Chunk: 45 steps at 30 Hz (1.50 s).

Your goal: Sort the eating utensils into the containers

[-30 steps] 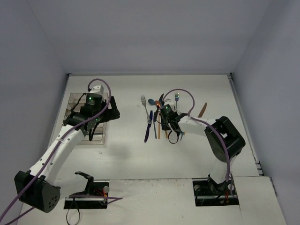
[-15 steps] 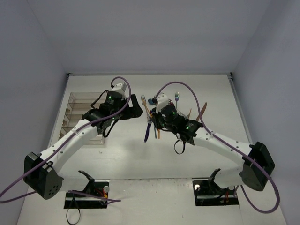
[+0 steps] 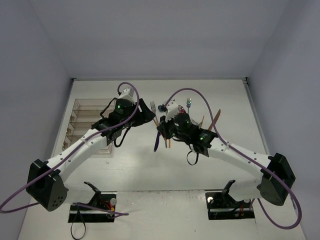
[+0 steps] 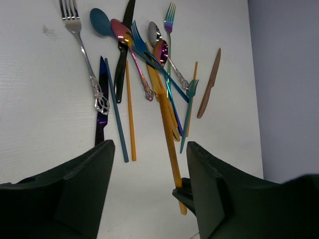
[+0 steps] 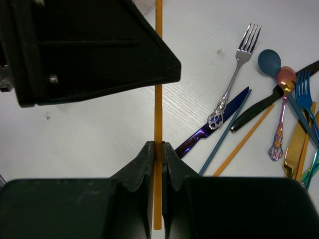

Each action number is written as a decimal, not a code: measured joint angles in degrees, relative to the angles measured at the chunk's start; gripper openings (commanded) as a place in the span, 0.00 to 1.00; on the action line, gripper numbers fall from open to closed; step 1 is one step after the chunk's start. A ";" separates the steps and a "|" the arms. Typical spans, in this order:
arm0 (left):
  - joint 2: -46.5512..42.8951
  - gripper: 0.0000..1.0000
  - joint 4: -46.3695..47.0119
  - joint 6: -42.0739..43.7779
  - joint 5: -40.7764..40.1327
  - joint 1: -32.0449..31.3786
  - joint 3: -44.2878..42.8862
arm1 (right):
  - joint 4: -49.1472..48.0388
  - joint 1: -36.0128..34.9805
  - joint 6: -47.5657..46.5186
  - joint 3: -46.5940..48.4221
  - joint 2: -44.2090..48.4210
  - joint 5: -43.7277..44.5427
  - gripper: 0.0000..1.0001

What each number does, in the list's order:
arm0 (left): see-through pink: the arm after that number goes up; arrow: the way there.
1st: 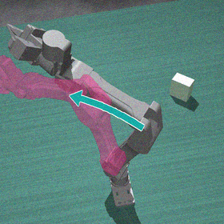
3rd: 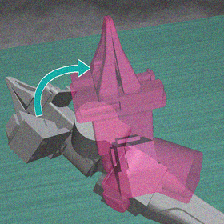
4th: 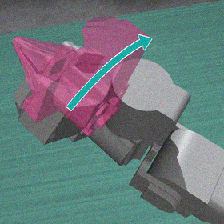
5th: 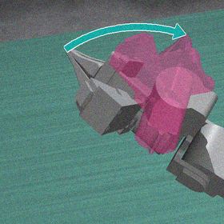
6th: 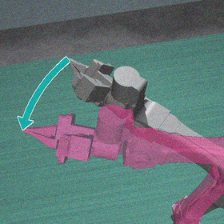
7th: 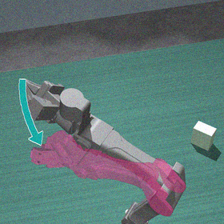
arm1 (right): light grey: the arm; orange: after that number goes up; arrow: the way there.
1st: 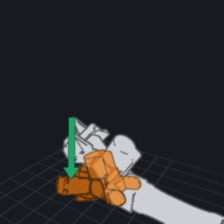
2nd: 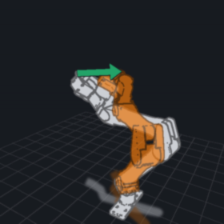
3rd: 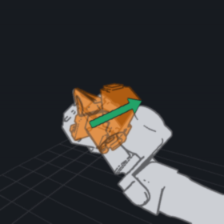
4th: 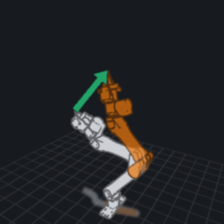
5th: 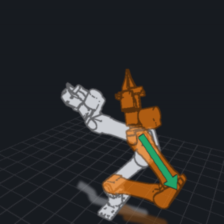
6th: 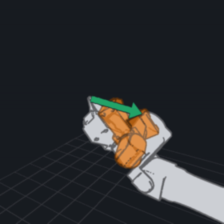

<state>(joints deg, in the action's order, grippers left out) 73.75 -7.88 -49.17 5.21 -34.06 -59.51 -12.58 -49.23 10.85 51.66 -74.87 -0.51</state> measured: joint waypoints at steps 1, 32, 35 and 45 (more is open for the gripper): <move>0.29 0.48 0.49 -0.39 0.11 -0.11 0.00 | -0.21 0.00 0.01 -0.05 0.00 -0.10 0.00; -9.38 0.00 -8.28 -7.70 -10.28 6.62 3.62 | -2.53 0.26 3.15 -7.12 4.01 8.27 0.71; -13.31 0.00 -11.14 -9.15 -12.65 11.77 5.94 | -1.94 1.30 4.09 -7.74 4.22 9.87 0.71; -21.22 0.00 -20.26 -12.64 -17.29 26.75 12.09 | 0.61 9.43 7.53 -12.57 6.34 10.24 0.72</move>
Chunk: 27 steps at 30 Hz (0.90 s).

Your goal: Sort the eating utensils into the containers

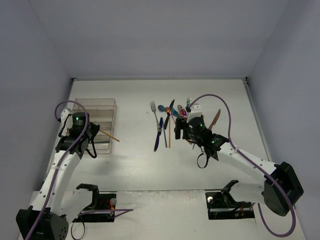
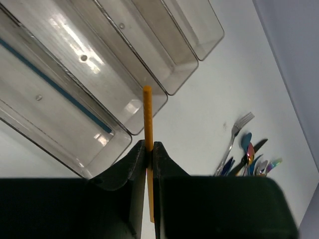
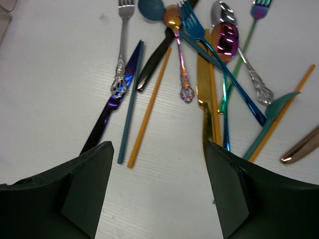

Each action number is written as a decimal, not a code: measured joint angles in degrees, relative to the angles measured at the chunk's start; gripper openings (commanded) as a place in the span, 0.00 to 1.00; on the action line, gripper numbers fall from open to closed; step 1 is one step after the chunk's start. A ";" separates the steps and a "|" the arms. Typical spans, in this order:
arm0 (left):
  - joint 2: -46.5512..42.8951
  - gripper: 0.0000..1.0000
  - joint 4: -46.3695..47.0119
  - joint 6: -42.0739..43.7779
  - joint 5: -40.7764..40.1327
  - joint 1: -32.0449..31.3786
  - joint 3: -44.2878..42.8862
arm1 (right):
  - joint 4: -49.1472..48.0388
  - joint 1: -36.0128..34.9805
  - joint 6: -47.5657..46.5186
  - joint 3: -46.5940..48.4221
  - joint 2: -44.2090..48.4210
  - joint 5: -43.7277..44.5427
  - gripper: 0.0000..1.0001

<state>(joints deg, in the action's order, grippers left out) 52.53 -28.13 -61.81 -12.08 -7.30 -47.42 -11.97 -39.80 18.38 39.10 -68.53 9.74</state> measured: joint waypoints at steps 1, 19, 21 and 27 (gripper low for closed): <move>-0.01 0.00 -0.22 -0.20 -0.02 1.50 0.42 | 0.22 0.78 0.12 -0.47 0.40 0.00 0.72; 0.08 0.00 1.04 -3.19 1.70 21.26 8.57 | 0.72 1.50 0.93 -3.56 1.55 -1.70 0.72; 0.35 0.00 1.64 -3.78 1.73 22.37 10.20 | 0.73 1.50 1.04 -3.69 1.55 -1.79 0.71; 3.21 0.11 3.57 -5.46 1.79 23.58 12.76 | 0.73 1.50 1.24 -3.85 1.55 -1.86 0.72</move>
<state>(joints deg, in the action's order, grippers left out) 55.74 -24.57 -67.27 -10.30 16.28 -34.65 -11.25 -38.30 19.62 35.24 -66.98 7.88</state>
